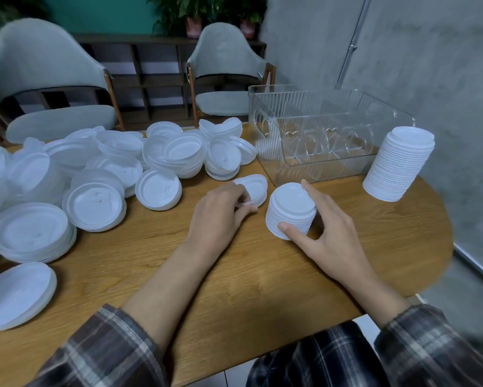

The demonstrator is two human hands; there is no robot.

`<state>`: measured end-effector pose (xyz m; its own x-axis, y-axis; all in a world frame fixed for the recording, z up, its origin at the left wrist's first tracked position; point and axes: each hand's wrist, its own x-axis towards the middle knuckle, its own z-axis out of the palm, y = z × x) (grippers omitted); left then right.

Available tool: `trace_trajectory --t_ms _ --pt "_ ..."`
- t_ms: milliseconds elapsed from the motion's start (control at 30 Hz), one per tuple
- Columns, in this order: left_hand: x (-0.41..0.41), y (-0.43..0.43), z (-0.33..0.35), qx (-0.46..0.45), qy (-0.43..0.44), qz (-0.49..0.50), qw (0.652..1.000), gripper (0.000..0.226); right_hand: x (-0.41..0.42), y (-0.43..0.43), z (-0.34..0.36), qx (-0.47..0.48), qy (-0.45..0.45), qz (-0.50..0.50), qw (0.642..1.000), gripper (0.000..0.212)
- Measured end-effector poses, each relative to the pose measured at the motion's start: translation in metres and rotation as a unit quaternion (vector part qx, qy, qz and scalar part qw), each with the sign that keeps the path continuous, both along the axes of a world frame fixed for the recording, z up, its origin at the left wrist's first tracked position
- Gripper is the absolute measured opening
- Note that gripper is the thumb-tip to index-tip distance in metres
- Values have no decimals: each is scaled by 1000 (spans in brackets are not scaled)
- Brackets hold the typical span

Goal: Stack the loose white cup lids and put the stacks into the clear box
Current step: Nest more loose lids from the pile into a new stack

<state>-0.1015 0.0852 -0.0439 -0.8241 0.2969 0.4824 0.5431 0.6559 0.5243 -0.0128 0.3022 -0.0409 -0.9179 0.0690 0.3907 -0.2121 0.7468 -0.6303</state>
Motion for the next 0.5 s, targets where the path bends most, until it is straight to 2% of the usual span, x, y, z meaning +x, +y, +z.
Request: trace_trajectory --t_ms 100,233,300,400,433,500 --pt "4 1 6 127 -25 1 992 17 0 0 1 -6 8 5 1000 87" --pt "13 6 19 276 -33 9 961 10 0 0 1 -11 11 4 1000 81" --pt "12 6 24 341 -62 6 938 18 0 0 1 -12 10 3 1000 83" --pt "17 12 34 446 -174 -40 877 24 0 -1 1 -24 9 3 1000 89" --pt "21 15 36 459 -208 -59 862 24 0 -1 2 -27 10 4 1000 91" --pt "24 21 31 435 -228 -78 868 26 1 -2 3 -28 13 9 999 92"
